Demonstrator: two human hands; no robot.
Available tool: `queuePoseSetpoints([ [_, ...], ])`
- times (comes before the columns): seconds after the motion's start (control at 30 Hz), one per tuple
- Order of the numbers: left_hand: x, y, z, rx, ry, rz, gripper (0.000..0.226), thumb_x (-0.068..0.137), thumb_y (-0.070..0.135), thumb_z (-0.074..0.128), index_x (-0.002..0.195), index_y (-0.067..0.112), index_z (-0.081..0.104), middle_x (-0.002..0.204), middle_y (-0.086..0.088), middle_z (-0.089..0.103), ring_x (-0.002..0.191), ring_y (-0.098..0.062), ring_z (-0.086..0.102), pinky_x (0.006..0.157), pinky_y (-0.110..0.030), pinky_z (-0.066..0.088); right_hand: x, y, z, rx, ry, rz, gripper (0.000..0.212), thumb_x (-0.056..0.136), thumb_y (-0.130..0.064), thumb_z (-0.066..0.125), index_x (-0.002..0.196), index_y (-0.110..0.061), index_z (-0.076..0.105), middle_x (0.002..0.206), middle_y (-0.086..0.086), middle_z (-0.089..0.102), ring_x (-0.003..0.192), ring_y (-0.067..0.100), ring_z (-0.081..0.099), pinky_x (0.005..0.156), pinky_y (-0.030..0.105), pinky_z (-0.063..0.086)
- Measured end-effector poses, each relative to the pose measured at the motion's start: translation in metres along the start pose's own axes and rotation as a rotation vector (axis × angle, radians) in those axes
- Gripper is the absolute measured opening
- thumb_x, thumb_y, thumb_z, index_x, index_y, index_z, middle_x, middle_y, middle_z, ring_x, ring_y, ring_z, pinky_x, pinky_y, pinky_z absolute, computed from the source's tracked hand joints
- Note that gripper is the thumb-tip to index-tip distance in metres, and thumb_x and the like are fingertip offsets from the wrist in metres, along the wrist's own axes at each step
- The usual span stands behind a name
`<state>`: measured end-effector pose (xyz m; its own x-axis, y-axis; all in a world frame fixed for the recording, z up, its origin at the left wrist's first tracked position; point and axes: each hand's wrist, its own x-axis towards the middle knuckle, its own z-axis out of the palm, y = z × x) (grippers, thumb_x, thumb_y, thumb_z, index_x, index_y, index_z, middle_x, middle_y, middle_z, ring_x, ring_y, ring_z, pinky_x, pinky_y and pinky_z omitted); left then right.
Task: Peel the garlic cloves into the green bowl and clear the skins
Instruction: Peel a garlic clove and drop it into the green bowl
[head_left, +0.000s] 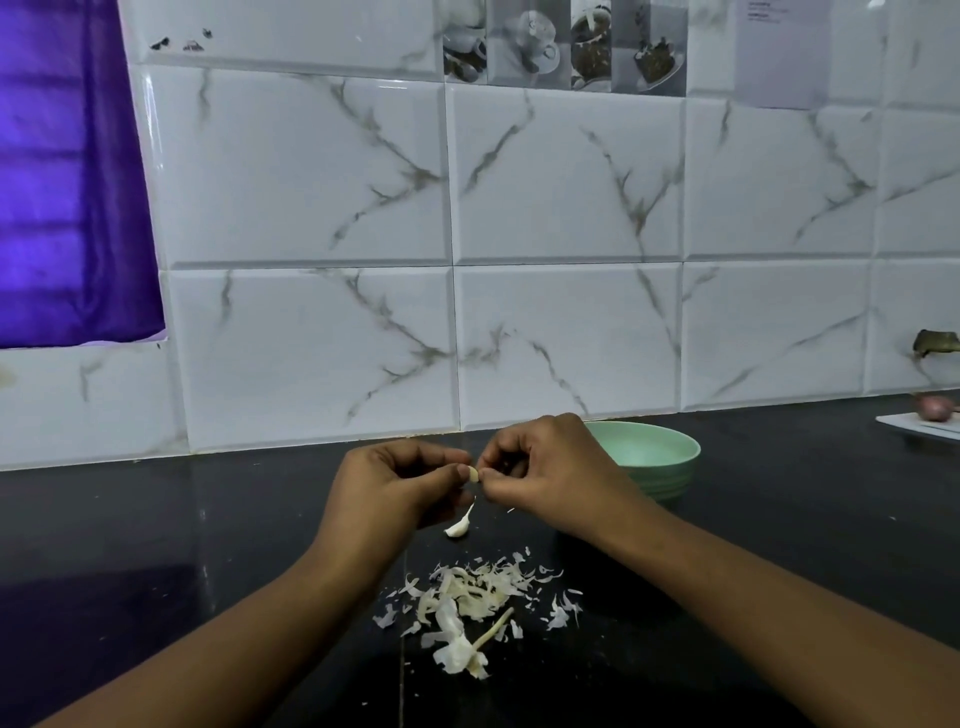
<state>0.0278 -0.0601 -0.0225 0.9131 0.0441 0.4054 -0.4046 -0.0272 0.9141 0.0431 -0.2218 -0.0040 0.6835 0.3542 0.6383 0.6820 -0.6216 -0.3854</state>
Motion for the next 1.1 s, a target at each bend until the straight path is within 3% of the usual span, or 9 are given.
queuePoseSetpoints([
  [0.17,0.000,-0.002,0.001,-0.031,0.004,-0.004,0.006,0.077,-0.003,0.070,0.079,0.002,0.073,0.070,-0.015,0.072,0.059,-0.013,0.067,0.054,-0.018,0.051,-0.004,-0.002,0.007,-0.112,0.053,-0.081,0.011,0.078,-0.024,0.071,0.070,-0.023,0.064,0.057,-0.016,0.052,0.054,-0.001,0.051,0.055,0.008,0.037],
  [0.37,0.001,0.000,0.001,-0.067,-0.040,-0.046,0.006,0.077,-0.002,0.069,0.079,0.003,0.073,0.070,-0.016,0.072,0.060,-0.014,0.067,0.054,-0.020,0.054,-0.003,0.003,0.006,0.057,0.064,-0.005,0.016,0.070,-0.023,0.072,0.062,-0.027,0.059,0.053,-0.013,0.055,0.054,-0.001,0.053,0.054,0.013,0.040],
  [0.47,-0.002,0.001,0.003,-0.033,-0.098,-0.056,0.013,0.078,-0.002,0.069,0.072,0.007,0.075,0.072,-0.020,0.071,0.066,-0.022,0.066,0.069,-0.034,0.057,0.001,0.005,0.004,0.134,0.114,0.046,0.016,0.072,-0.016,0.071,0.062,-0.024,0.062,0.052,-0.014,0.057,0.052,0.000,0.053,0.054,0.017,0.044],
  [0.53,-0.005,0.001,0.006,-0.019,-0.121,-0.059,0.014,0.077,-0.001,0.070,0.070,0.009,0.076,0.075,-0.020,0.072,0.069,-0.025,0.066,0.076,-0.041,0.056,0.003,0.008,0.000,0.190,0.132,0.097,0.015,0.075,-0.013,0.070,0.064,-0.021,0.065,0.053,-0.011,0.059,0.051,0.001,0.055,0.058,0.028,0.053],
  [0.6,-0.004,0.001,0.006,-0.037,-0.093,-0.064,0.009,0.077,0.000,0.070,0.075,0.006,0.075,0.074,-0.018,0.072,0.067,-0.021,0.068,0.072,-0.038,0.058,0.005,0.013,-0.004,0.312,0.089,0.175,0.016,0.079,-0.009,0.070,0.066,-0.018,0.067,0.055,-0.006,0.061,0.053,0.008,0.059,0.059,0.032,0.057],
  [0.67,-0.002,0.002,0.004,-0.074,-0.043,-0.082,0.006,0.077,-0.001,0.069,0.081,0.002,0.073,0.072,-0.015,0.072,0.061,-0.015,0.069,0.058,-0.026,0.058,0.006,0.016,-0.009,0.444,0.006,0.219,0.015,0.078,-0.004,0.072,0.069,-0.016,0.067,0.060,-0.004,0.063,0.057,0.011,0.060,0.059,0.031,0.056],
  [0.8,0.000,0.002,0.000,-0.136,-0.003,-0.115,0.005,0.078,0.003,0.069,0.082,0.001,0.072,0.067,-0.013,0.070,0.059,-0.013,0.068,0.051,-0.019,0.053,0.005,0.013,-0.009,0.400,-0.142,0.140,0.021,0.075,0.000,0.075,0.078,-0.018,0.066,0.070,0.002,0.065,0.065,0.016,0.061,0.066,0.036,0.057],
  [1.0,0.000,0.002,0.000,-0.147,-0.023,-0.126,0.007,0.082,0.007,0.067,0.085,0.002,0.070,0.069,-0.006,0.071,0.060,-0.010,0.067,0.051,-0.020,0.053,0.004,0.010,-0.006,0.314,0.001,-0.047,0.016,0.075,-0.004,0.077,0.077,-0.016,0.066,0.070,-0.001,0.068,0.062,0.008,0.065,0.065,0.022,0.053],
  [1.1,-0.001,0.003,-0.001,-0.119,-0.027,-0.113,0.007,0.083,0.009,0.067,0.086,0.004,0.071,0.070,-0.005,0.071,0.061,-0.011,0.068,0.052,-0.021,0.054,0.003,0.010,-0.006,0.286,0.018,-0.115,0.013,0.076,-0.003,0.076,0.080,-0.012,0.067,0.074,0.006,0.069,0.065,0.014,0.067,0.068,0.029,0.056],
])
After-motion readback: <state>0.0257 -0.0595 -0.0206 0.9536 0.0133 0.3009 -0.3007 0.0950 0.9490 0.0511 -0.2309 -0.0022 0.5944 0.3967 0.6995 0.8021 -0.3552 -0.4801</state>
